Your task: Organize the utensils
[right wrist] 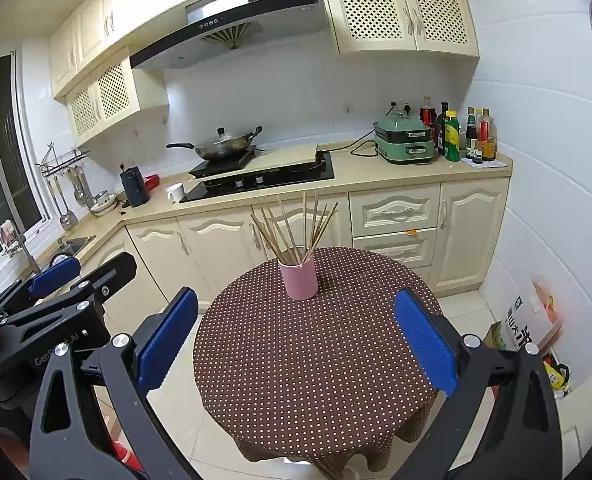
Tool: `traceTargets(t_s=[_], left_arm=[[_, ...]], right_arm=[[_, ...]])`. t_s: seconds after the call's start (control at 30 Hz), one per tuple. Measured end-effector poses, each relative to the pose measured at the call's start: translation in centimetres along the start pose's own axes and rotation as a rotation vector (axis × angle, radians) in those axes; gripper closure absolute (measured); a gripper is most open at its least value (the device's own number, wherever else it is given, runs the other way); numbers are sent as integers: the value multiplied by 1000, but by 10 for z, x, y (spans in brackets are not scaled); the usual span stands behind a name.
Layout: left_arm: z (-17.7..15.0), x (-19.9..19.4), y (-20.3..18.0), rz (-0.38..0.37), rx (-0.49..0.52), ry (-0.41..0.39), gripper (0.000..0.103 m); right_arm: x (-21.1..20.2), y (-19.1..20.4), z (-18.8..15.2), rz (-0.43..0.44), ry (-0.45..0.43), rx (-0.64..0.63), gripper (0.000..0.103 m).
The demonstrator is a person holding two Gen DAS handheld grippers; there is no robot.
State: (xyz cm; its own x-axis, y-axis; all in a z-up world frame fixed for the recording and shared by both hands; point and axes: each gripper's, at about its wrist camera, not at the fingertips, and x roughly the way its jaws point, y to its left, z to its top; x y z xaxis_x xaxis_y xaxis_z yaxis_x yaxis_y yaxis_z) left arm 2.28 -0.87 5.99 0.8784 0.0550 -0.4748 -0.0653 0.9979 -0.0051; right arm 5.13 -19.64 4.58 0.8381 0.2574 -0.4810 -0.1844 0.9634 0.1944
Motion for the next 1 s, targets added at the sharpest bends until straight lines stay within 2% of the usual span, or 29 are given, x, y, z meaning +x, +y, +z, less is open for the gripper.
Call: traceTargets(t_s=[0.67, 1.0], left_arm=[[0, 12, 2, 21, -10, 22, 19], [1, 16, 5, 9, -18, 36, 18]], right_arm=[[11, -5, 5, 18, 12, -19, 8], [14, -6, 7, 13, 19, -22, 8]])
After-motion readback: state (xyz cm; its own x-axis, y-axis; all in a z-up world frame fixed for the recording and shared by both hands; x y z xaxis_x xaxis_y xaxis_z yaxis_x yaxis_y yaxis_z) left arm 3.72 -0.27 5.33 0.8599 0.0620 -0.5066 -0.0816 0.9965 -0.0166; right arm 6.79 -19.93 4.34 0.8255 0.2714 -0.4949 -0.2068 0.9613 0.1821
